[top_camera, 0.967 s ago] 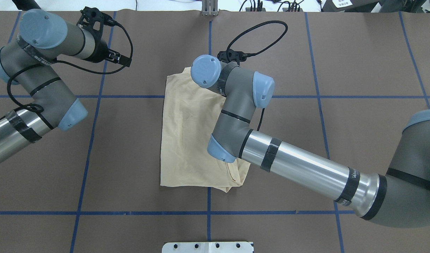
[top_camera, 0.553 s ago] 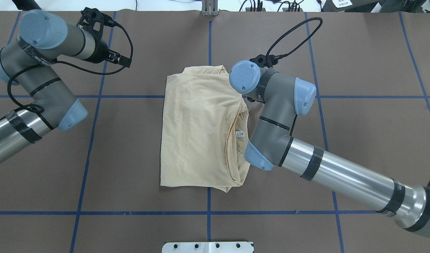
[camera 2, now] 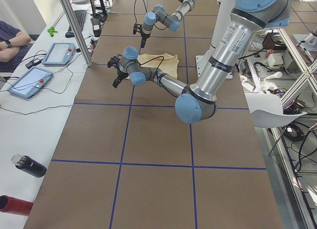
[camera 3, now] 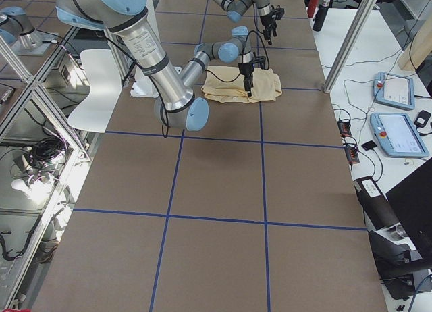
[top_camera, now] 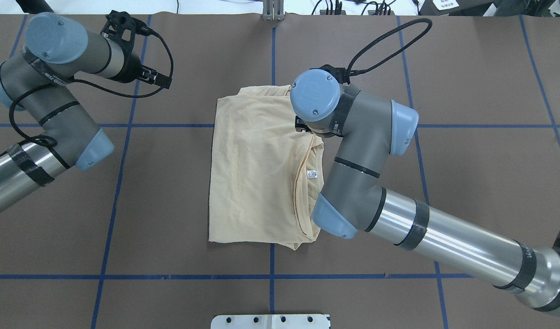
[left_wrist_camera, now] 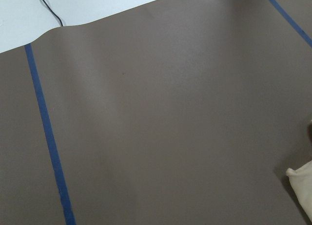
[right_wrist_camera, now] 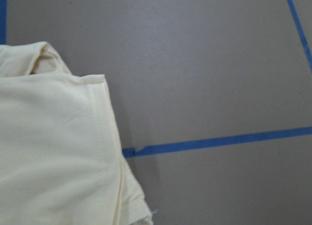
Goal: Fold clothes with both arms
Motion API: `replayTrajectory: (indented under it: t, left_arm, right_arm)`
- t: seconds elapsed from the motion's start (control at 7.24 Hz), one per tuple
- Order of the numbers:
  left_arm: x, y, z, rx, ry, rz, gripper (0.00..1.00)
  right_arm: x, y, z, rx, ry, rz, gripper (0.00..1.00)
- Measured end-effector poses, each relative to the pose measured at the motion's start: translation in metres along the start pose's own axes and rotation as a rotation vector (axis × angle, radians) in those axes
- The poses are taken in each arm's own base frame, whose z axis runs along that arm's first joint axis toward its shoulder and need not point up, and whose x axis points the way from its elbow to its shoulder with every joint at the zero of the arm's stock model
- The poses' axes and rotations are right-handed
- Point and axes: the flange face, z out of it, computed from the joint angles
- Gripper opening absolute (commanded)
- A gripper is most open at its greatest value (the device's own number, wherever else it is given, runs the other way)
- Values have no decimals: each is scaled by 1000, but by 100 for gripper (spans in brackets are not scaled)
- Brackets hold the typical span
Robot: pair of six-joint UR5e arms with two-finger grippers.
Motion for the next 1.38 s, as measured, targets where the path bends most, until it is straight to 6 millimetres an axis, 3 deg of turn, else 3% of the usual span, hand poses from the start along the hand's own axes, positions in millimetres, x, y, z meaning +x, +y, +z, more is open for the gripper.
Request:
replayTrajectory:
  t: [0.28, 0.55, 0.97, 1.24, 1.38]
  left_arm:
    - [-1, 0, 0, 0, 0, -1, 100]
    - [-2, 2, 0, -1, -1, -1, 100]
    - [-5, 9, -4, -1, 0, 0, 100]
    - [-5, 10, -5, -1, 0, 0, 100]
    - [-5, 10, -5, 0, 0, 0, 100]
  right_arm:
    - [-31, 67, 2, 3, 24, 23, 100]
    - [-43, 109, 8, -8, 84, 10, 100]
    - [-46, 135, 23, -1, 136, -20, 100]
    - [-33, 136, 21, -4, 195, -61, 100]
    - [-16, 137, 21, -6, 223, -88, 100]
